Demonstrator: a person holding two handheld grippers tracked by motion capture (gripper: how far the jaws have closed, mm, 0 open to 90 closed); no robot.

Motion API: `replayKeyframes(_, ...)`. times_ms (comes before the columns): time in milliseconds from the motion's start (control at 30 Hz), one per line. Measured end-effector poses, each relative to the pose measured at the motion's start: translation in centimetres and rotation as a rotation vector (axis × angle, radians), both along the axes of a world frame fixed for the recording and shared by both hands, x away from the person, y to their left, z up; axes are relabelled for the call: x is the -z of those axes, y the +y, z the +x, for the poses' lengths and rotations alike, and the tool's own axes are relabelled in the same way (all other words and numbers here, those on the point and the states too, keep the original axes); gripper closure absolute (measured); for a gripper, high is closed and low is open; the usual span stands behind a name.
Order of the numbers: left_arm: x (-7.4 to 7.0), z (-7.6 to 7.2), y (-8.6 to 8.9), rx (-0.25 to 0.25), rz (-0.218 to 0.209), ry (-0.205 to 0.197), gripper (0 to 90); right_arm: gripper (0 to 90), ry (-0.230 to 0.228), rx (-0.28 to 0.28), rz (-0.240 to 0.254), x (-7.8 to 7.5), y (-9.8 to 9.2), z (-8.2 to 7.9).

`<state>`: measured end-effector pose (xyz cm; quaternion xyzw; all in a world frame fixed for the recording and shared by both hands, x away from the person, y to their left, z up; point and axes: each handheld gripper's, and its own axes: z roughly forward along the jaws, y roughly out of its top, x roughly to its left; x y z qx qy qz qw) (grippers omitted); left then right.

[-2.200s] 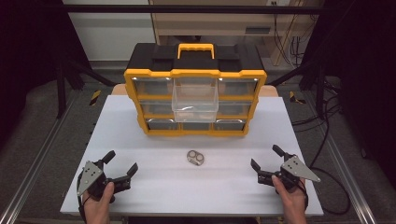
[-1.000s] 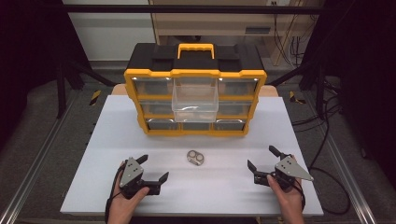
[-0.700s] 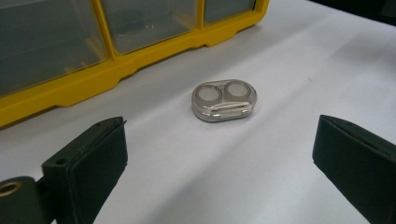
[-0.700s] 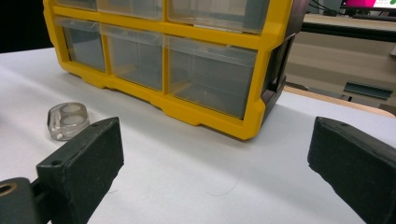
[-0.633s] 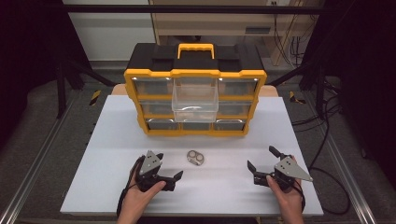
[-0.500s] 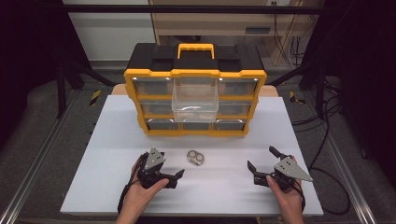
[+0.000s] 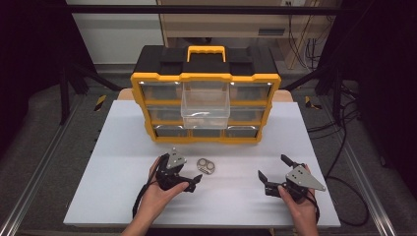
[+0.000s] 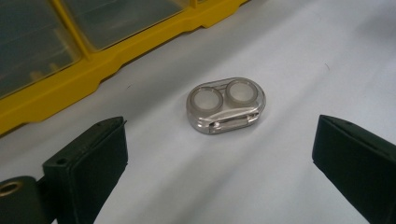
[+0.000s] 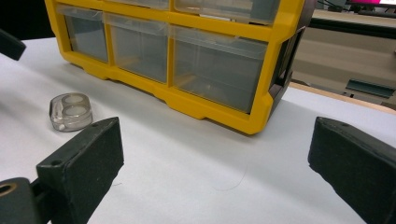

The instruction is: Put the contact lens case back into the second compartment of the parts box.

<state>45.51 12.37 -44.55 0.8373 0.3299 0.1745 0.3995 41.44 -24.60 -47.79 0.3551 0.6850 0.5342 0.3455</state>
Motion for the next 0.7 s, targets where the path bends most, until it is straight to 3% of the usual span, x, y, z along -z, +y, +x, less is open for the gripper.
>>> replayKeyframes(267, -0.1, 1.2, -1.9, -0.009, 0.019, 0.025, 3.1, 3.7, 0.000, -0.001, 0.004, 0.0, -0.1, 0.0)
replayKeyframes(500, -0.2, 2.3, -2.5, -0.003, 0.048, 0.023, 3.5, 3.6, 0.002, -0.004, 0.007, -0.1, -0.1, 0.1)
replayKeyframes(700, 0.0, 3.1, -2.9, -0.042, 0.033, 0.049, 4.0, 3.7, 0.002, -0.006, 0.002, -0.1, -0.1, 0.1)
